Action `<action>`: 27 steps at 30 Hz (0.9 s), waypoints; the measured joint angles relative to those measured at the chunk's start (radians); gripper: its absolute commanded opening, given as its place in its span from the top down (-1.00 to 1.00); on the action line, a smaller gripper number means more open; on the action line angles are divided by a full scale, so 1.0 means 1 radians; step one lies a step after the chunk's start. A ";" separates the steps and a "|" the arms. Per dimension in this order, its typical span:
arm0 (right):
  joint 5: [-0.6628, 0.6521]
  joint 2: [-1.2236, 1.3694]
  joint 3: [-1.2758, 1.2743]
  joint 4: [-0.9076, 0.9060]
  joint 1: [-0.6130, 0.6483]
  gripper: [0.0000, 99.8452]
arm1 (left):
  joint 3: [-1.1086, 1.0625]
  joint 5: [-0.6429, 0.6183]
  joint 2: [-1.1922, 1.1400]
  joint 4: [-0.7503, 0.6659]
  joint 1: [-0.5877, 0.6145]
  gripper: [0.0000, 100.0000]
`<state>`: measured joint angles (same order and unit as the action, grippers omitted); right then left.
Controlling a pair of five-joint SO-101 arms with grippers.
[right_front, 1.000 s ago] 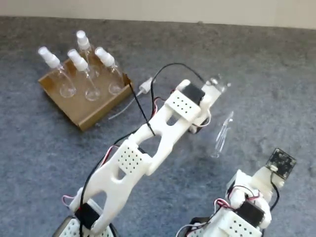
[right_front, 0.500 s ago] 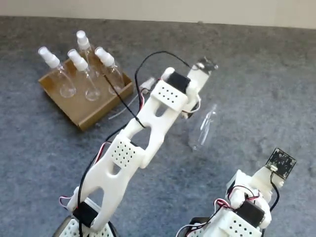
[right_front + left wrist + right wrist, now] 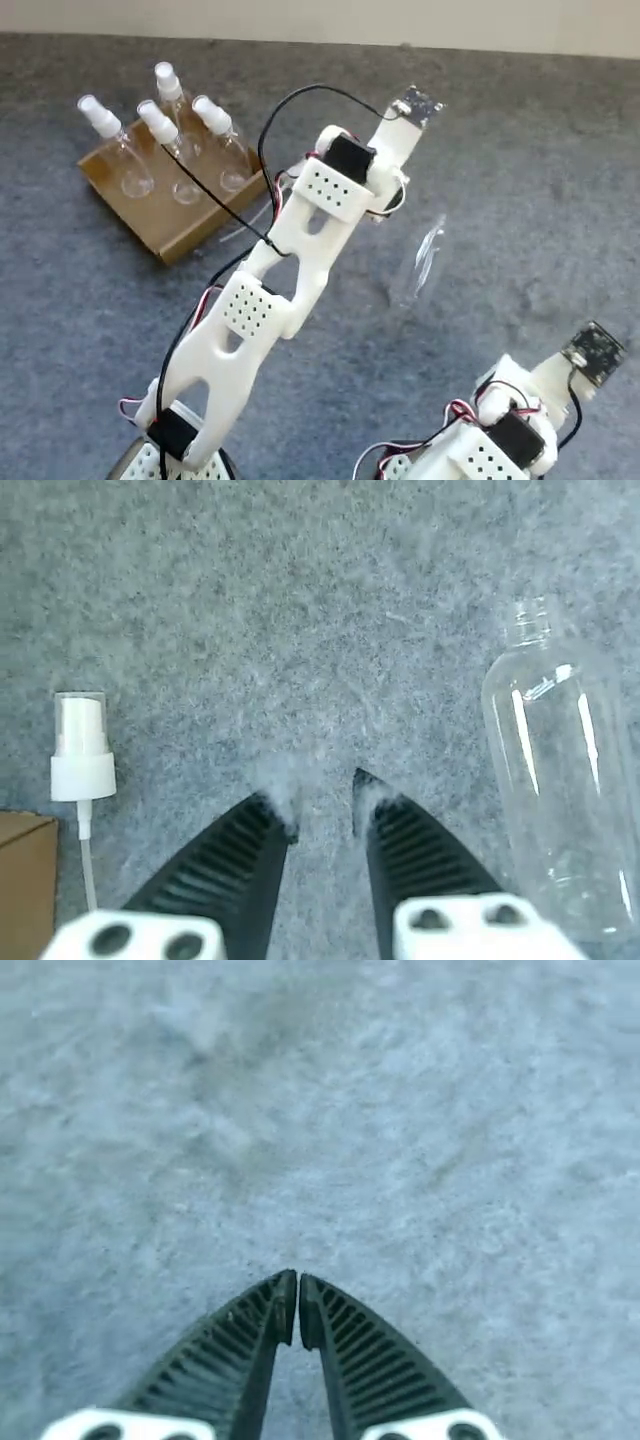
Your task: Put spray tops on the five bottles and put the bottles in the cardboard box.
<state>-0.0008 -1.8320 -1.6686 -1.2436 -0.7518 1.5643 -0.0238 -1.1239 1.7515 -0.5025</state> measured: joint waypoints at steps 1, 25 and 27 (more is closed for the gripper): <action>0.000 0.000 0.000 0.000 -0.011 0.99 | 0.000 0.000 0.000 0.000 -0.002 0.87; 0.000 0.000 0.000 0.000 -0.025 0.99 | 0.014 -0.275 -0.097 -0.061 -0.133 0.29; 0.000 0.000 0.000 0.000 -0.025 0.99 | 0.035 -0.275 -0.149 -0.092 -0.149 0.29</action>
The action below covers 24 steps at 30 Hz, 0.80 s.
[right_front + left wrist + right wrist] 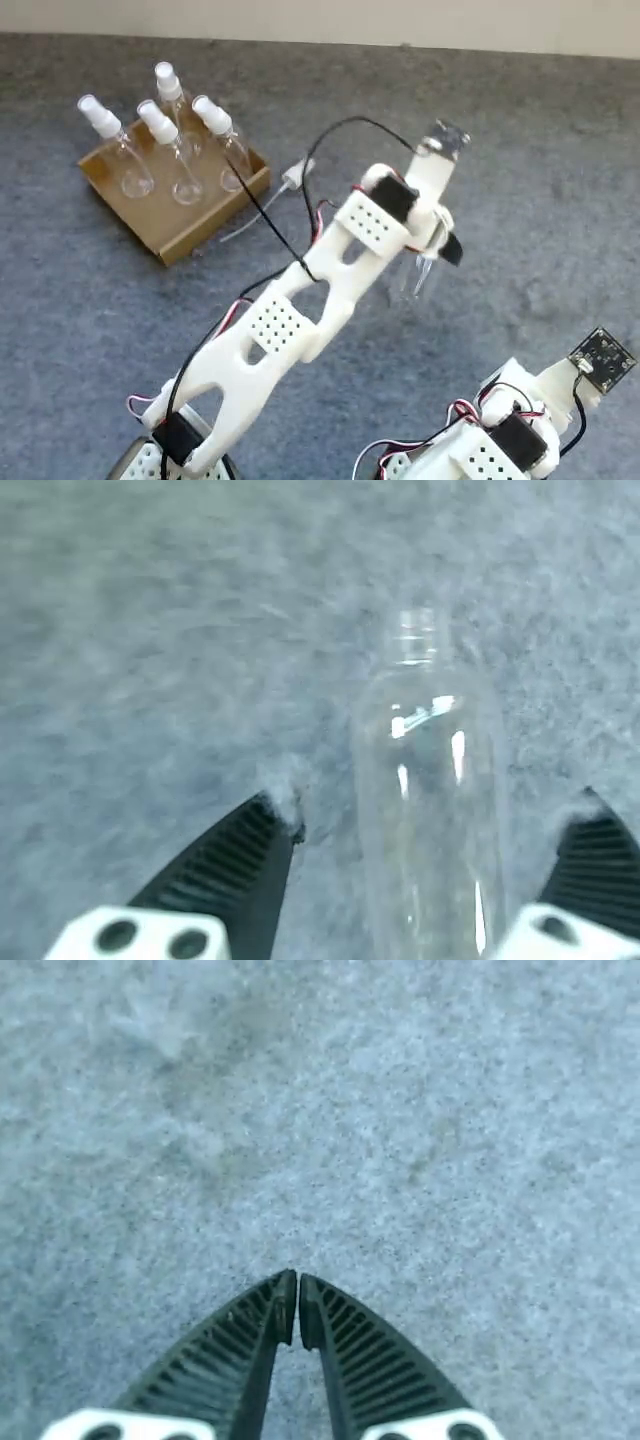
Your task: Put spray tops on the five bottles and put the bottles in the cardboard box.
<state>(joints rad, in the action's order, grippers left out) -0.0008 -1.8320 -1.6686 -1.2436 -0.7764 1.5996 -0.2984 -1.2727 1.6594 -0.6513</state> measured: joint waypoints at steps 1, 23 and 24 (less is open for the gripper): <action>0.000 0.000 0.000 0.000 0.000 0.99 | 0.008 0.000 -0.026 -0.015 -0.005 0.29; 0.000 0.000 0.000 0.000 0.000 0.99 | 0.023 0.000 -0.137 -0.089 -0.006 0.71; 0.000 0.000 0.000 0.000 0.000 0.99 | 0.023 0.000 -0.137 -0.089 -0.006 0.71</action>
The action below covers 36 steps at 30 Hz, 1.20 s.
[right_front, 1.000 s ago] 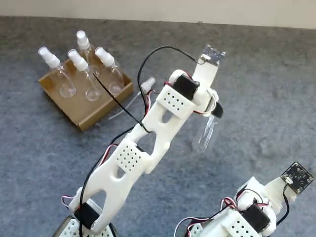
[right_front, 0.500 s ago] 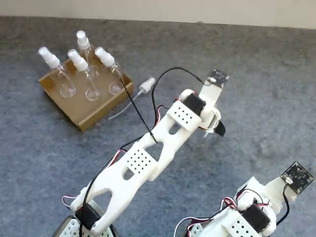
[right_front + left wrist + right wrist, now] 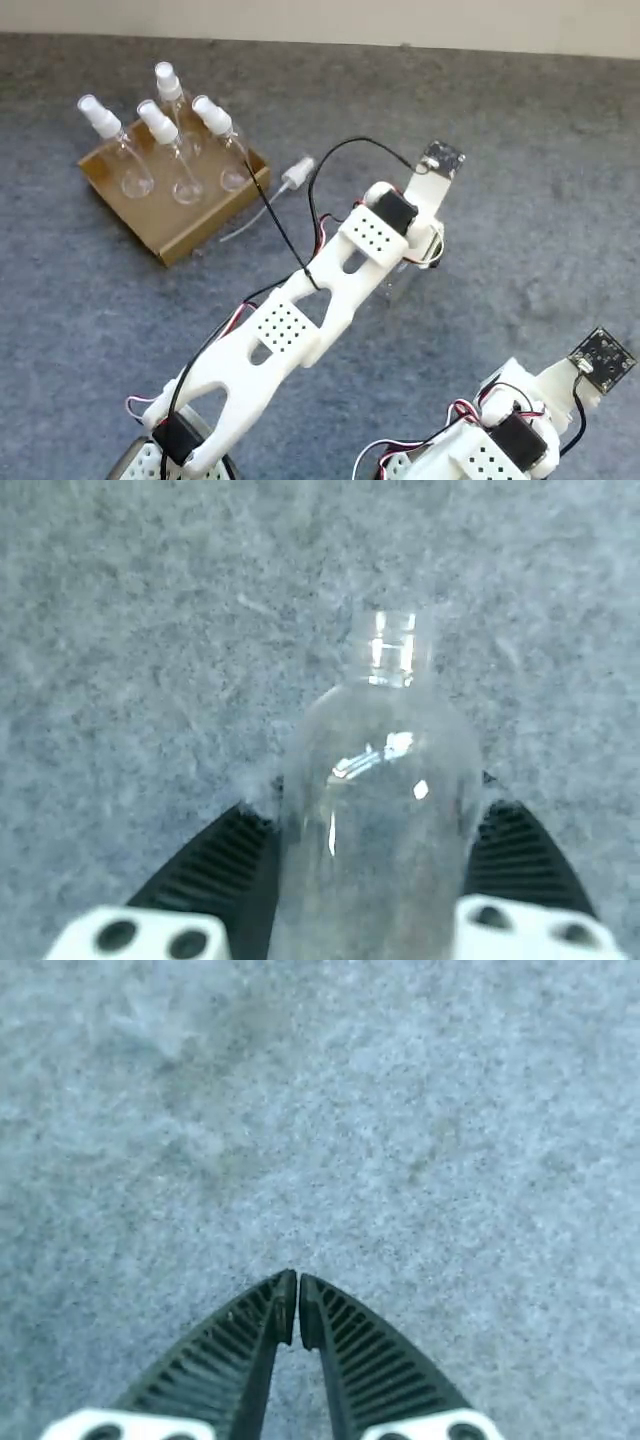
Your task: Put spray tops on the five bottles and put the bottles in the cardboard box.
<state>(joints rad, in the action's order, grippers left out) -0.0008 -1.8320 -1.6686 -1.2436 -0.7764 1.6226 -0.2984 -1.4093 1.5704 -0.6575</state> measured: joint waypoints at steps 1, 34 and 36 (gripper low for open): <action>0.000 0.000 0.000 0.000 0.000 0.99 | 0.000 0.000 0.000 0.000 0.000 0.71; 0.002 0.000 0.000 0.000 0.420 0.99 | -0.002 0.315 0.245 0.183 0.061 0.72; 0.002 0.000 0.000 0.000 0.420 0.99 | -0.002 0.319 0.261 0.184 0.060 0.72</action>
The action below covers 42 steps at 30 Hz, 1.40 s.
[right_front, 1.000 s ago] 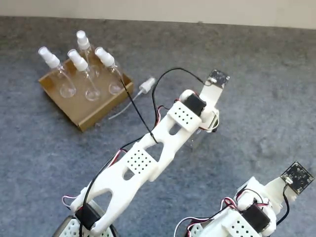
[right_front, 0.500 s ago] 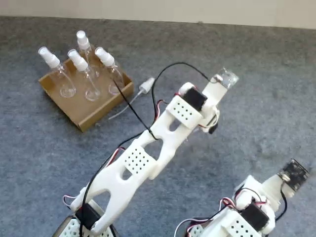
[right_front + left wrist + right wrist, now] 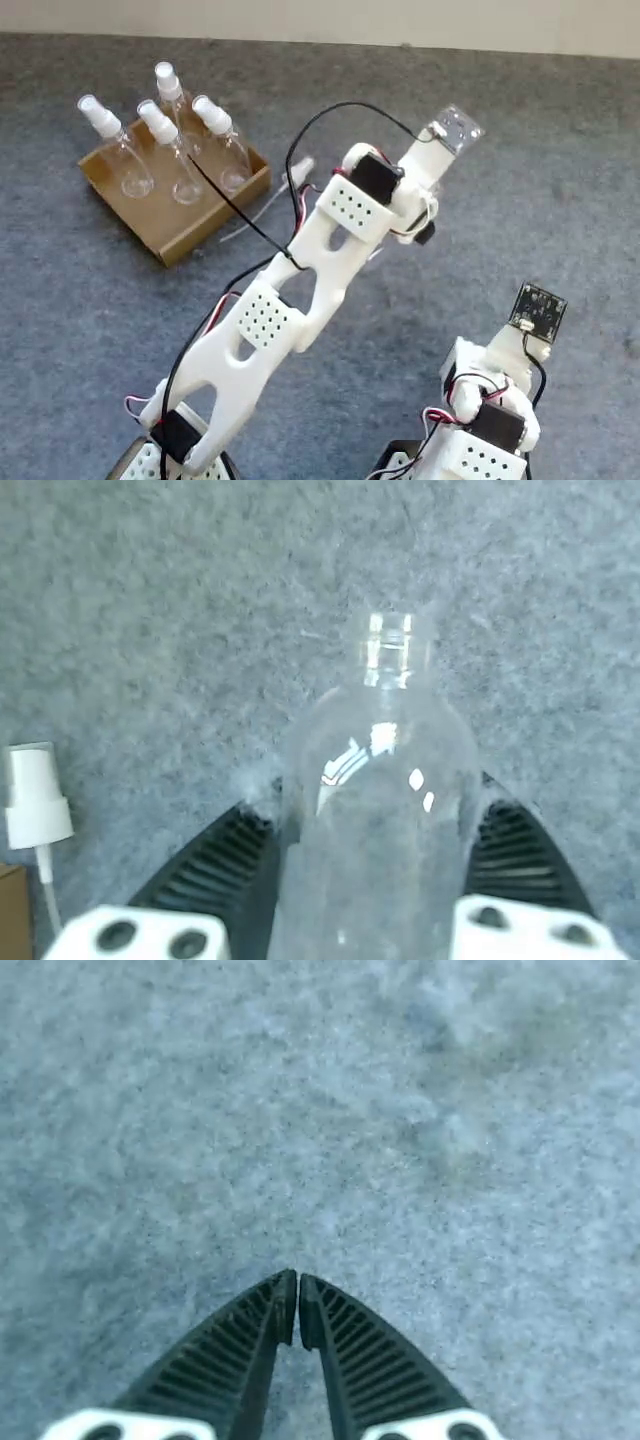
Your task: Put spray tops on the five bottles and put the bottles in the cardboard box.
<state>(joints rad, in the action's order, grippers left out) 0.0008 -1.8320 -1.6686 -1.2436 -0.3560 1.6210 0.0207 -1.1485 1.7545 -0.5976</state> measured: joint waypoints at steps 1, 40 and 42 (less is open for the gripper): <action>0.000 0.000 0.000 0.000 0.000 0.99 | 0.000 0.002 0.008 0.000 0.002 0.72; 0.000 0.000 0.000 0.000 0.000 0.99 | -1.138 0.066 0.801 -0.003 0.028 0.72; 0.000 0.000 0.000 0.000 0.000 0.99 | -1.174 0.064 0.810 -0.003 0.028 0.72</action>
<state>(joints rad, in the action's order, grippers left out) 0.0008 -1.8320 -1.6686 -1.2436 -0.3560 0.4473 0.0852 -0.3383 1.7515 -0.5700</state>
